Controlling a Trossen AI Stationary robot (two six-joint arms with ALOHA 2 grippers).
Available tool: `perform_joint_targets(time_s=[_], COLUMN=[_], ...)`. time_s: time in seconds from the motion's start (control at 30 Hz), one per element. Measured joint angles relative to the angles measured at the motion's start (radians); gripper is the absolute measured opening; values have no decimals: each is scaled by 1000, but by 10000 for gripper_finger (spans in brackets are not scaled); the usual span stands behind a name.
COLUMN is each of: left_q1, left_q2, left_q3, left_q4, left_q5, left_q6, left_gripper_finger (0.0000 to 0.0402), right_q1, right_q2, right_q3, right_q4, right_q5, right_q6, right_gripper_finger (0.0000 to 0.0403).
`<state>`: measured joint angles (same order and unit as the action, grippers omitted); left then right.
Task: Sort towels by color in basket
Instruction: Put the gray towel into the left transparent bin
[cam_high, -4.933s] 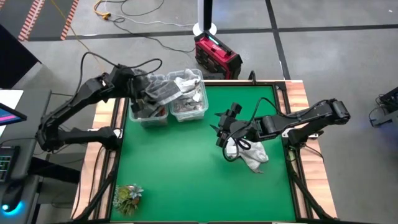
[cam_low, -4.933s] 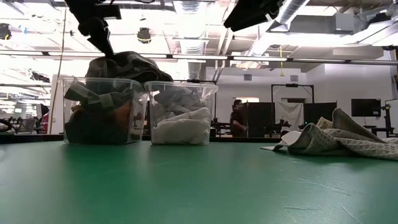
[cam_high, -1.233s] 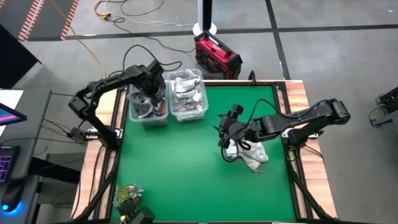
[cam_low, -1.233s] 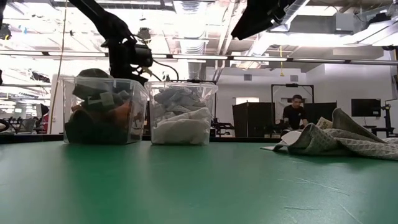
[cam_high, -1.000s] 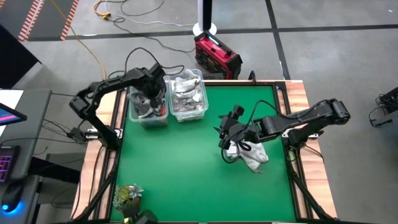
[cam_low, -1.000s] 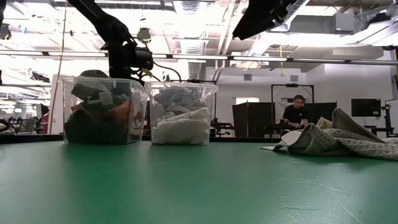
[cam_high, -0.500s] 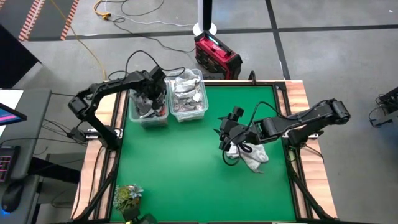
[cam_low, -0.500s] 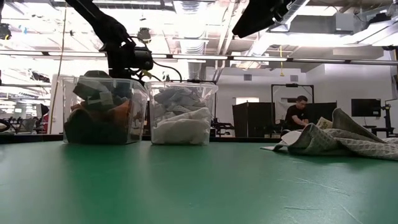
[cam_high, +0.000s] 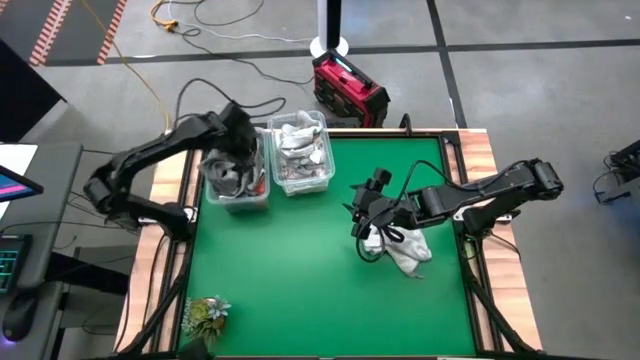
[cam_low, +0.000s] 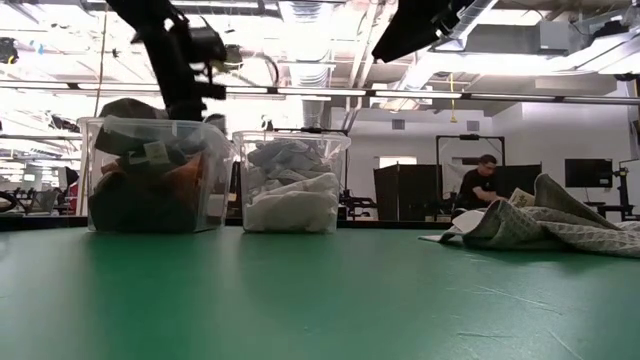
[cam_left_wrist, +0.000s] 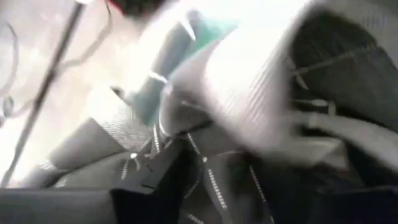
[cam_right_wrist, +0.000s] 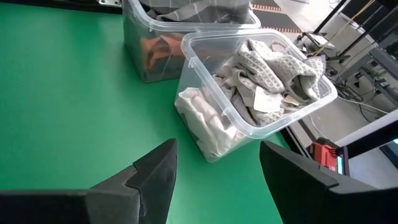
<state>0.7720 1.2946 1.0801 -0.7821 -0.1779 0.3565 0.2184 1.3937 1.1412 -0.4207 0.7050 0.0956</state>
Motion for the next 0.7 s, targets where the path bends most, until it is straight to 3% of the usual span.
perform_joint_targets(time_s=[0.43,0.7], left_q1=[-73,-98], left_q2=[-314,-287], left_q3=[4,-4], left_q4=[-37,-327], left_q5=[65,96], left_q6=[65,6], left_gripper_finger=[197,197], right_q1=[-5,-7], right_q2=[0,0], right_q3=[0,0], right_q4=[34,64], right_q5=[0,0], right_q6=[-21,-35], right_gripper_finger=[260,260])
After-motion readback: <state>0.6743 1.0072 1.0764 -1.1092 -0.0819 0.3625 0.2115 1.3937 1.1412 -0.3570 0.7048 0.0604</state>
